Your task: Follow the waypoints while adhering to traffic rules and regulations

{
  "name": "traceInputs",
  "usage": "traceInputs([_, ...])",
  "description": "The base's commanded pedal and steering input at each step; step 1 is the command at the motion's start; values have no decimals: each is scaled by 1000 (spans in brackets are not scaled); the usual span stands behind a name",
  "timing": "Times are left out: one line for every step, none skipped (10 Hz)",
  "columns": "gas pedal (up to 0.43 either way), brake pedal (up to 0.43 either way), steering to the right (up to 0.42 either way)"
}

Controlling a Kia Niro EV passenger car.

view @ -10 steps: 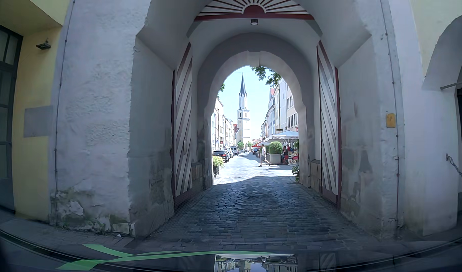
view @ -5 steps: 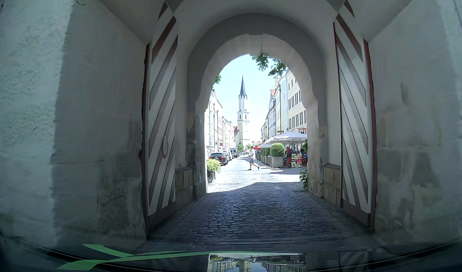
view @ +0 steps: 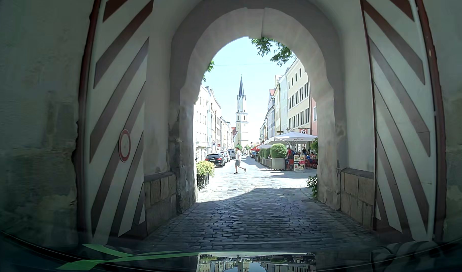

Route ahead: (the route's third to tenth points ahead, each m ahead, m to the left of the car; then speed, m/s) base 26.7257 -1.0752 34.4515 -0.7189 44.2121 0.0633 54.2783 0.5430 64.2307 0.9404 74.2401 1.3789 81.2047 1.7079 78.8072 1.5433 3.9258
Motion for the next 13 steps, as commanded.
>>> traceInputs([67, 0, 16])
traceInputs([67, 0, 18])
traceInputs([67, 0, 19])
traceInputs([67, 0, 16])
traceInputs([67, 0, 12])
traceInputs([59, 0, 10])
traceInputs([39, 0, 10])
traceInputs([28, 0, 11])
traceInputs([0, 0, 11])
traceInputs([0, 0, 10])
traceInputs([0, 0, 10])
traceInputs([0, 0, 9])
traceInputs([0, 0, 9])
